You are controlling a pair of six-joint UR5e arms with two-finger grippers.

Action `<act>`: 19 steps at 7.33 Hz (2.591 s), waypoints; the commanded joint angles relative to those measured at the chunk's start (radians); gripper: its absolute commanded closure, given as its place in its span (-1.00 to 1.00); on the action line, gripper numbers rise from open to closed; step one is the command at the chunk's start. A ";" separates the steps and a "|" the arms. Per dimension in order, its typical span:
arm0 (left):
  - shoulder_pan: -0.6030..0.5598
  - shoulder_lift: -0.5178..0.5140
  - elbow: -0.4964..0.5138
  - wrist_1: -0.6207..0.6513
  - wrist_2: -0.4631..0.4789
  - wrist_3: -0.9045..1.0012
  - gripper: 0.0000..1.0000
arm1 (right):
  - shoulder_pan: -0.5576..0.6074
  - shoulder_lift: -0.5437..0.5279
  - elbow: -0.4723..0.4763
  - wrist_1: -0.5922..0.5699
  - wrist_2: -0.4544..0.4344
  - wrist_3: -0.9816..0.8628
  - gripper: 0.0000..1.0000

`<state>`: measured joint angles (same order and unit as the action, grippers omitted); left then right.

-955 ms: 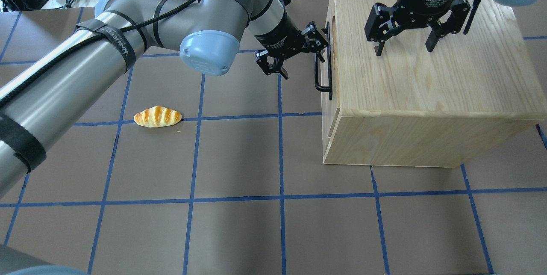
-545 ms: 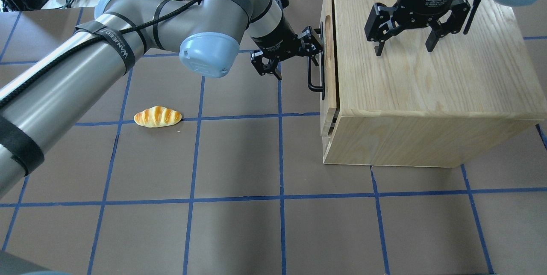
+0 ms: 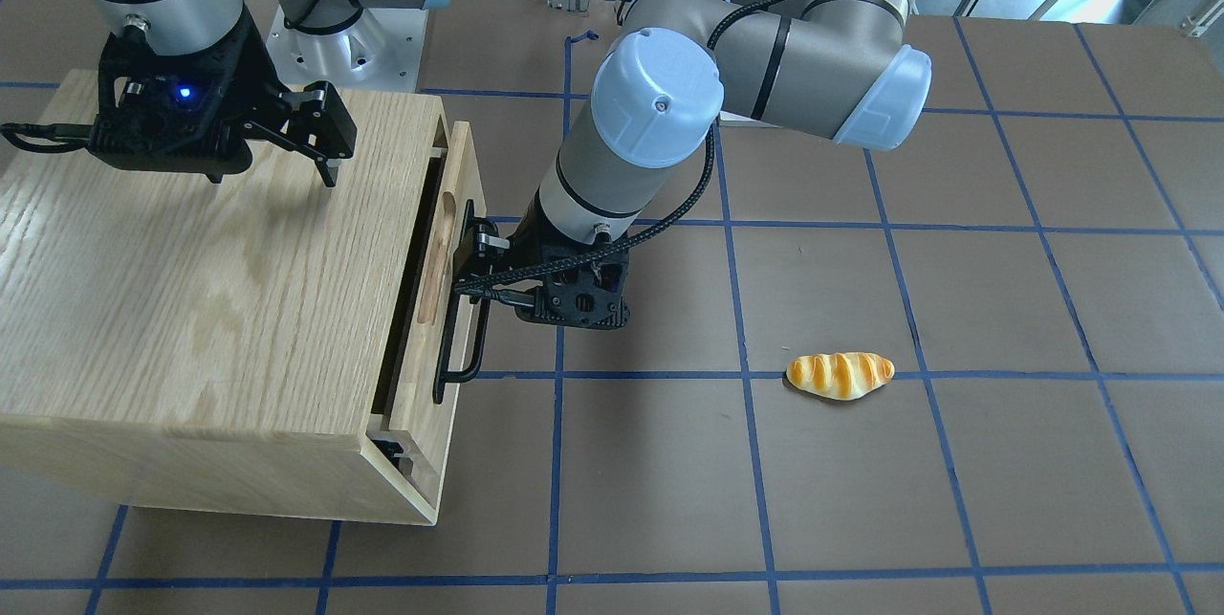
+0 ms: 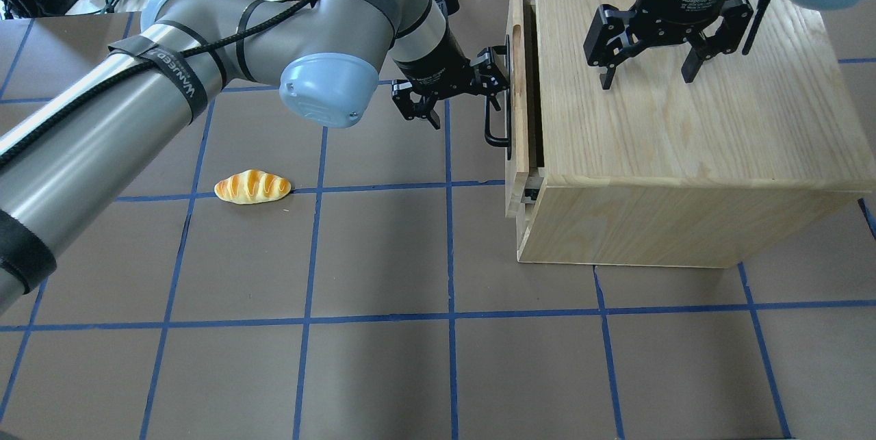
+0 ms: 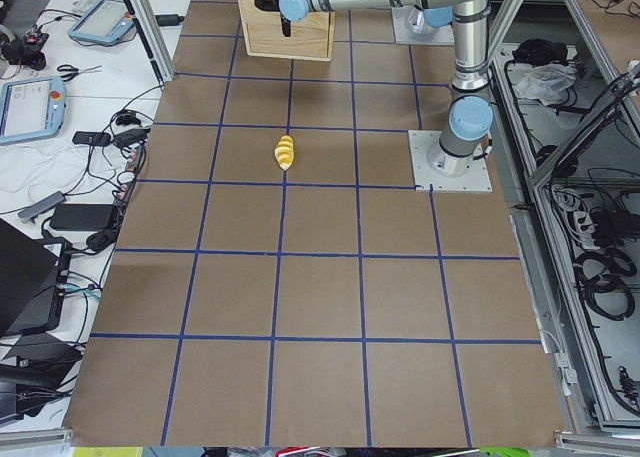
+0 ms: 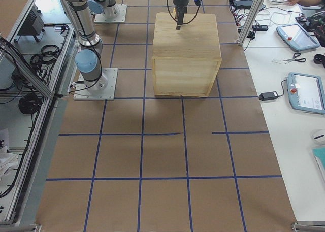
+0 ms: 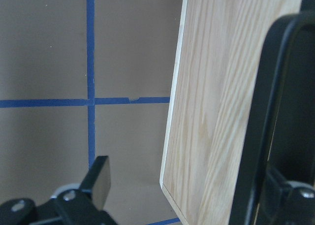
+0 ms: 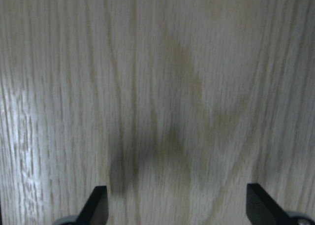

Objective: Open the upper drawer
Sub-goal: 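Pull the handle with the left gripper, sliding the drawer out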

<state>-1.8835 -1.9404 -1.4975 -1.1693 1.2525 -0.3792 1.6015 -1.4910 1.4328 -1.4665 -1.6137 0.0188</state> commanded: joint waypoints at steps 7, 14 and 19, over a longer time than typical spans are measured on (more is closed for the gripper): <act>0.063 0.054 -0.013 -0.073 0.053 0.138 -1.00 | 0.000 0.000 0.000 0.000 0.000 0.001 -1.00; 0.184 0.126 -0.067 -0.144 0.050 0.261 -1.00 | -0.002 0.000 0.000 0.000 0.000 0.001 -1.00; 0.204 0.133 -0.069 -0.164 0.053 0.276 -1.00 | 0.000 0.000 0.000 0.000 0.000 0.001 -1.00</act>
<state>-1.6816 -1.8077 -1.5656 -1.3315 1.3047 -0.1093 1.6010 -1.4910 1.4328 -1.4665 -1.6137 0.0199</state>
